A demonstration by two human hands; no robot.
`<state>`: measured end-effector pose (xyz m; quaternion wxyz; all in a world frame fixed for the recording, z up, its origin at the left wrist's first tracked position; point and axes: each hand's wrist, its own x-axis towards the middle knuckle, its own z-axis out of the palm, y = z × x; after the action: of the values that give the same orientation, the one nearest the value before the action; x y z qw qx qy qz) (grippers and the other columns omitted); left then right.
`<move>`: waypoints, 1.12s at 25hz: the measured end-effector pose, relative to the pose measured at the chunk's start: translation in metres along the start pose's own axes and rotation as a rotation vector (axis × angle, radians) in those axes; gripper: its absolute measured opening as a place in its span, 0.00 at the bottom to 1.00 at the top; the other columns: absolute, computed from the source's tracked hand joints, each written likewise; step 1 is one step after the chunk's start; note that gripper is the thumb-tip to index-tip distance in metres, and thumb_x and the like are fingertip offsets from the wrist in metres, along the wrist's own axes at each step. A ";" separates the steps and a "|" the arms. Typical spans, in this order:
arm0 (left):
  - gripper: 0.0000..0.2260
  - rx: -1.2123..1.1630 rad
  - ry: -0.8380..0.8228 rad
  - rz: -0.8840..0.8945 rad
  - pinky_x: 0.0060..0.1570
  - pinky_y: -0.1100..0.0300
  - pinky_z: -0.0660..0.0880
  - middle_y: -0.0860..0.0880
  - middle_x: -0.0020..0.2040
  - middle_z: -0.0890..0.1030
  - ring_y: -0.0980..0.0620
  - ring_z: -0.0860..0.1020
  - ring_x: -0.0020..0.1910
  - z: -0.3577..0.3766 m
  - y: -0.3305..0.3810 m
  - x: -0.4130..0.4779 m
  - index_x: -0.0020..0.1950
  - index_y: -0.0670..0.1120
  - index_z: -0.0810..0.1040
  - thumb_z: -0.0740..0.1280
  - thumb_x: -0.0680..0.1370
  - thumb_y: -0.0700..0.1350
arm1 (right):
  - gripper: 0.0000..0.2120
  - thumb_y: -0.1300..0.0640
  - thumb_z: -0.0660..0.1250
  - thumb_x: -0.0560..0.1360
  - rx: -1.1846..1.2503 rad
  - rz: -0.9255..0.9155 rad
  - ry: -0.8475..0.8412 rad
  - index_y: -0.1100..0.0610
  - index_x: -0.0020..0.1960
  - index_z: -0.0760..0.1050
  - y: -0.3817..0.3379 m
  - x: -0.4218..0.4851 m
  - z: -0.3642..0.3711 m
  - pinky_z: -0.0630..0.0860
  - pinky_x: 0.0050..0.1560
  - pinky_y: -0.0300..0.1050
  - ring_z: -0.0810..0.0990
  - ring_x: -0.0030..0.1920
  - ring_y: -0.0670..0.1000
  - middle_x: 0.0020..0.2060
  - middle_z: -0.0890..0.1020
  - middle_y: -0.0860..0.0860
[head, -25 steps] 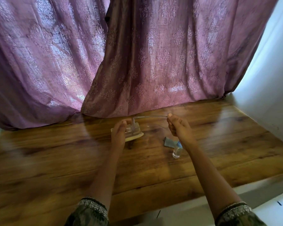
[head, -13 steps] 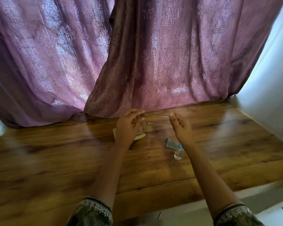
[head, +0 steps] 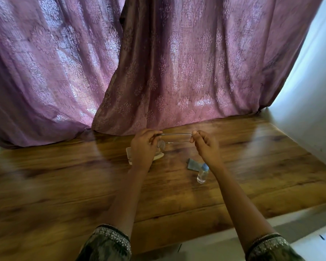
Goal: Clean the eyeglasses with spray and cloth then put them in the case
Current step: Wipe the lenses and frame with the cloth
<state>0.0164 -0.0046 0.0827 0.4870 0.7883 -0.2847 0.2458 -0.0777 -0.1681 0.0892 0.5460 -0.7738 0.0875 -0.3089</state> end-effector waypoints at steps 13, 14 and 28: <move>0.06 -0.036 0.016 -0.060 0.43 0.65 0.74 0.47 0.41 0.84 0.53 0.80 0.40 0.009 -0.005 0.003 0.44 0.44 0.84 0.71 0.69 0.38 | 0.18 0.55 0.56 0.80 0.055 0.051 0.089 0.56 0.34 0.74 0.008 0.005 -0.003 0.63 0.21 0.37 0.64 0.19 0.44 0.17 0.68 0.46; 0.06 -0.043 0.021 -0.068 0.43 0.66 0.74 0.47 0.41 0.83 0.53 0.79 0.39 0.010 -0.005 0.003 0.44 0.44 0.84 0.71 0.69 0.38 | 0.18 0.55 0.55 0.80 0.056 0.057 0.128 0.57 0.34 0.74 0.008 0.005 -0.004 0.65 0.22 0.36 0.66 0.20 0.44 0.19 0.69 0.46; 0.07 -0.124 0.150 -0.314 0.37 0.80 0.70 0.52 0.38 0.81 0.61 0.76 0.34 0.006 -0.015 0.016 0.46 0.41 0.83 0.73 0.70 0.41 | 0.10 0.62 0.60 0.75 -0.537 0.350 0.075 0.62 0.49 0.79 0.072 0.014 0.025 0.78 0.46 0.51 0.81 0.44 0.61 0.43 0.83 0.61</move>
<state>0.0389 -0.0078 0.0816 0.5870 0.7709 -0.1358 0.2067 -0.0376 -0.1828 0.0249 0.3633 -0.8515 0.3179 -0.2045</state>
